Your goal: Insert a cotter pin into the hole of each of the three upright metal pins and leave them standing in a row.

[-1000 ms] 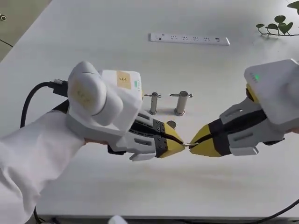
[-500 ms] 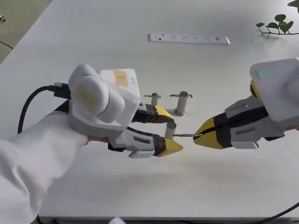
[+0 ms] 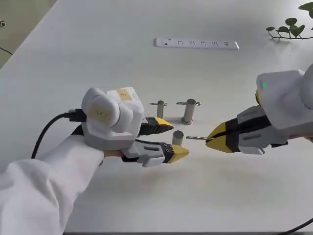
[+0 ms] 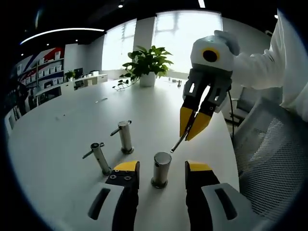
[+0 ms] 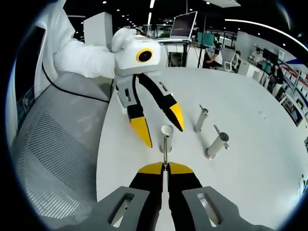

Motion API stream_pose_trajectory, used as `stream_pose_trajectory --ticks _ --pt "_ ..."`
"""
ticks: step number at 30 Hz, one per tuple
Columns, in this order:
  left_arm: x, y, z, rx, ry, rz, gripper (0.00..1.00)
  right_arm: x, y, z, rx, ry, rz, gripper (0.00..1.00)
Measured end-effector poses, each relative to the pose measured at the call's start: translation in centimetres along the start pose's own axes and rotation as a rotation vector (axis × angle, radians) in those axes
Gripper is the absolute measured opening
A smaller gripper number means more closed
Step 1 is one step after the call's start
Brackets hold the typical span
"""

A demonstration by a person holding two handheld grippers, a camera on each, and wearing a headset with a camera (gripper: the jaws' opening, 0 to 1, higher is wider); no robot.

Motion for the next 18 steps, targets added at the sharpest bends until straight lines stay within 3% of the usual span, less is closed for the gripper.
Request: stream_pose_trajectory --ticks 3,8,13,18 --pt "-0.37 0.55 -0.16 0.002 0.003 -0.029 0.33 -0.04 0.14 0.09 -0.006 0.006 -0.004 0.0" --pt "-0.75 0.72 -0.3 -0.006 0.007 -0.043 0.27 -0.05 0.2 0.09 -0.012 0.007 -0.004 0.0" --pt "-0.88 0.74 -0.42 0.0 0.008 -0.052 0.12 -0.08 0.07 0.1 -0.015 0.008 0.005 0.0" --pt "-0.83 0.85 -0.37 -0.004 0.012 -0.047 0.12 -0.22 0.03 0.14 -0.018 0.007 0.007 0.0"
Point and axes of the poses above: the centre of the closed fingertips' face, and the gripper's own axes: x roughly backward along the fingers, z roughly to its right, y roughly out of its underside, the point moved 8 cm from there along x, roughly backward along the fingers, and after that the axes turned 12 degrees about x, right-handed, at the moved point
